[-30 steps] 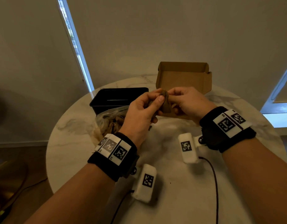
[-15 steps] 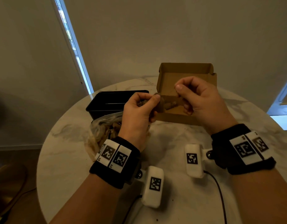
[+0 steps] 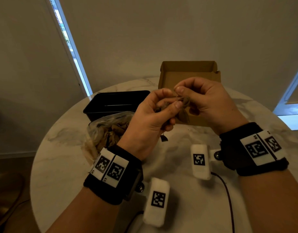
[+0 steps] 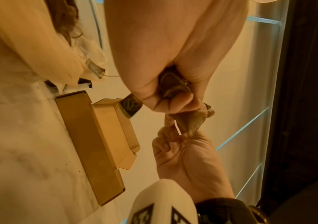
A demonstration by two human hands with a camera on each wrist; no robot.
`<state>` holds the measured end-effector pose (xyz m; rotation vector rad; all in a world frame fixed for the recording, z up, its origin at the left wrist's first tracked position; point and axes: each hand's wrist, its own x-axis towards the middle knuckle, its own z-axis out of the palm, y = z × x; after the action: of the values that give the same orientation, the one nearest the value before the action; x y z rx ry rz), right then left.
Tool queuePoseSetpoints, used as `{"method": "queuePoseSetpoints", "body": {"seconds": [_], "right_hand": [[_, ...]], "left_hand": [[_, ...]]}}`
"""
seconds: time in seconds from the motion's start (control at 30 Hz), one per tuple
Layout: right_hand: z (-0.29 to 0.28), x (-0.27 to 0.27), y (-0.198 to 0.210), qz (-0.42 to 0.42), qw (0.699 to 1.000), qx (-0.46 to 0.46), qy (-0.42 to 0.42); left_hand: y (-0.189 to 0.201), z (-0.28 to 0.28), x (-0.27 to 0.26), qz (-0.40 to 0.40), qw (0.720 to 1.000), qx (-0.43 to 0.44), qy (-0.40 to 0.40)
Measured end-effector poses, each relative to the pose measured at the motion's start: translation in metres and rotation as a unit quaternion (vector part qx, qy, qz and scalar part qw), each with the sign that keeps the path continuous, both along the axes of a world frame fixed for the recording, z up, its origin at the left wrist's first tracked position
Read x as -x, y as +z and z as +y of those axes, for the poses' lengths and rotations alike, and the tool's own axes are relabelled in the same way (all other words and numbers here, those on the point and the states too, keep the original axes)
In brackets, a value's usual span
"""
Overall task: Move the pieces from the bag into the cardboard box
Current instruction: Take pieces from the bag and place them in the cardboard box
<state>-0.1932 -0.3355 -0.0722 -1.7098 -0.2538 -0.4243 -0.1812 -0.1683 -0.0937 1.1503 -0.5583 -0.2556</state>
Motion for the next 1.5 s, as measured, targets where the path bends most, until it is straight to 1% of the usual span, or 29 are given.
{"method": "queuePoseSetpoints", "body": {"seconds": [0.13,0.3,0.47,0.6,0.67,0.77,0.87,0.93,0.97,1.03,1.1,1.2,1.27,1.37,1.5], "right_hand": [[-0.003,-0.001,-0.003,-0.005,1.0,-0.013,-0.013],[-0.003,-0.005,-0.006,-0.005,1.0,0.015,-0.013],[-0.005,-0.007,-0.008,-0.007,1.0,0.017,-0.002],[-0.004,-0.006,-0.006,-0.013,1.0,0.005,-0.01],[-0.003,-0.005,-0.004,-0.023,1.0,0.001,0.0],[0.0,0.001,0.001,-0.048,0.997,0.038,0.038],[0.0,0.004,0.004,-0.057,0.993,0.087,0.047],[-0.004,0.004,0.005,-0.051,0.994,0.094,0.039],[-0.006,0.004,0.005,-0.043,0.995,0.089,0.031],[-0.007,0.004,0.005,-0.011,0.998,0.058,0.025],[-0.008,0.003,0.002,0.035,0.999,0.024,0.027],[-0.01,0.0,-0.002,0.081,0.997,0.013,0.014],[-0.011,-0.001,-0.002,0.115,0.993,-0.024,0.008],[-0.01,0.0,-0.002,0.159,0.982,-0.098,0.032],[-0.01,-0.001,-0.001,0.193,0.964,-0.17,0.075]], "left_hand": [[-0.001,0.002,-0.002,-0.006,0.998,0.025,0.057],[-0.003,0.003,-0.008,0.004,0.99,0.052,0.131],[-0.005,0.001,-0.011,-0.005,0.984,0.035,0.173],[-0.006,0.0,-0.012,0.012,0.978,0.054,0.203],[-0.006,0.001,-0.013,0.025,0.974,0.059,0.218],[-0.009,0.002,-0.013,0.031,0.976,0.024,0.216],[-0.011,0.002,-0.011,0.004,0.984,-0.07,0.164],[-0.011,0.002,-0.009,-0.029,0.984,-0.132,0.115],[-0.011,0.002,-0.008,-0.04,0.984,-0.147,0.09],[-0.01,0.001,-0.006,-0.047,0.987,-0.144,0.058],[-0.009,0.0,-0.007,-0.031,0.99,-0.124,0.056],[-0.011,0.0,-0.01,-0.018,0.992,-0.093,0.084],[-0.012,0.0,-0.011,-0.025,0.99,-0.082,0.108],[-0.013,-0.001,-0.012,-0.035,0.986,-0.076,0.145],[-0.013,-0.003,-0.012,-0.042,0.983,-0.07,0.165]]}}
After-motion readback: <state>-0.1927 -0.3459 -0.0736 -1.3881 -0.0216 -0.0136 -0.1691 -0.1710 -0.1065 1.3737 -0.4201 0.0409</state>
